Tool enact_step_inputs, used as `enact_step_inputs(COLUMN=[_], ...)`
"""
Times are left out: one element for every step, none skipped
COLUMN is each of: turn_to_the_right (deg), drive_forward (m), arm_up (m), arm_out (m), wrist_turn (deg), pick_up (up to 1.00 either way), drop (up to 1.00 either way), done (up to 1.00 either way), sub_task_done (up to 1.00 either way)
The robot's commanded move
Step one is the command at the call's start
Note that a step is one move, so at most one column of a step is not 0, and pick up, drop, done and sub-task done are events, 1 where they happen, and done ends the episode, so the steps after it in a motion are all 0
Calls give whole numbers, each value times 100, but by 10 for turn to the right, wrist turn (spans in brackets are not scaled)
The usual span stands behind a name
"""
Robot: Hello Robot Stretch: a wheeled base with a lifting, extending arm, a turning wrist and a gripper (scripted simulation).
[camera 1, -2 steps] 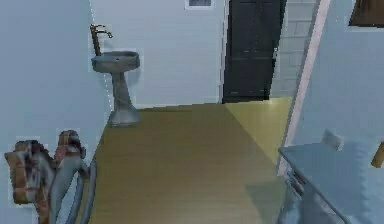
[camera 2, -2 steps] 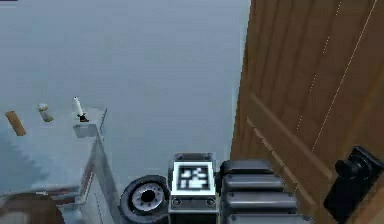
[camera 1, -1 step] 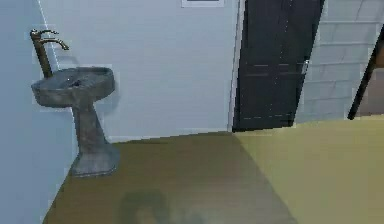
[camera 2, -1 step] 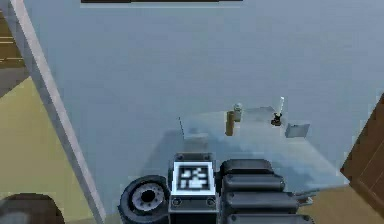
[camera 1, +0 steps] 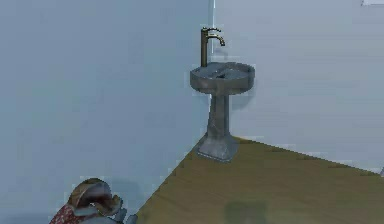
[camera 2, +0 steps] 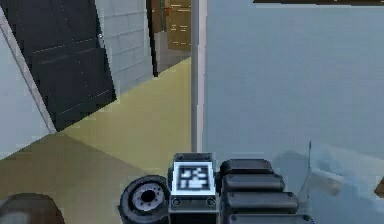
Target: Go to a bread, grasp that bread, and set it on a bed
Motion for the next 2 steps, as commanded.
enact_step_inputs(turn_to_the_right=[0, 450], drive_forward=[5, 0], arm_up=[0, 0], arm_out=[0, 0], wrist_turn=[0, 0], pick_up=[0, 0], drop=[0, 0], done=[0, 0], sub_task_done=[0, 0])
